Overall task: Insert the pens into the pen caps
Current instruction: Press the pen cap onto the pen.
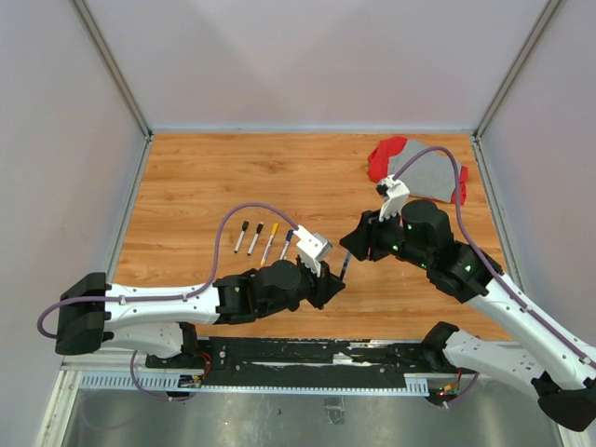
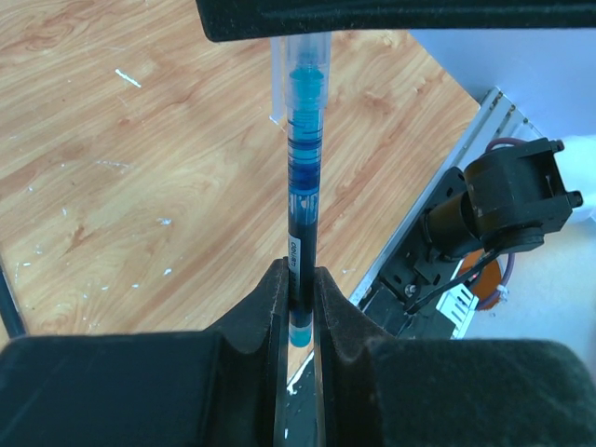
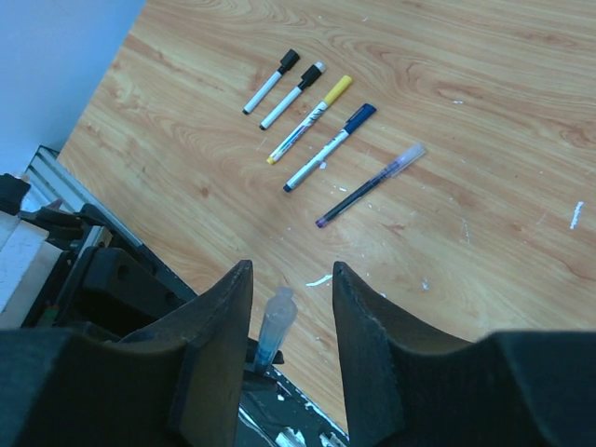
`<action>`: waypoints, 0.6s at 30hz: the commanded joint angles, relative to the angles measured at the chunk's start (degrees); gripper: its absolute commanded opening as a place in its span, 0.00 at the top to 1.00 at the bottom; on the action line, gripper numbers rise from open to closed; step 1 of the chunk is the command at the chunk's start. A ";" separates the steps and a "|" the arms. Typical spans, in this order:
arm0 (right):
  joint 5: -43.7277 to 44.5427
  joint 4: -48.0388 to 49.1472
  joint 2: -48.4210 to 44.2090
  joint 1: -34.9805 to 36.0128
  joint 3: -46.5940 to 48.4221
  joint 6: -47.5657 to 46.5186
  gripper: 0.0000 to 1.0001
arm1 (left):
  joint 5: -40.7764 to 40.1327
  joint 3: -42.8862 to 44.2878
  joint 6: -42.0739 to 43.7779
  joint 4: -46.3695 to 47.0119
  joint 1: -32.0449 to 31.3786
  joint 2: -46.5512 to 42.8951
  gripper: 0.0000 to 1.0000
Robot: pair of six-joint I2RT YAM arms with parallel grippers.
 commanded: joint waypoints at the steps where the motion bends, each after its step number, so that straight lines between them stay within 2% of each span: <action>1: -3.10 2.91 -0.43 -0.53 -0.77 1.01 0.64 | 0.12 2.42 0.13 0.83 0.39 0.28 1.00; 9: -3.26 2.19 -2.91 -0.45 -3.81 2.05 0.77 | -0.22 3.01 0.06 0.73 0.40 0.24 0.99; 14: -4.13 4.15 -4.92 -0.41 -8.15 5.19 0.99 | -1.28 3.69 0.21 1.06 0.40 -0.39 1.00; 18: -5.73 6.89 -6.20 0.24 -12.03 8.63 0.99 | -2.54 3.99 1.16 2.70 0.40 -1.43 1.00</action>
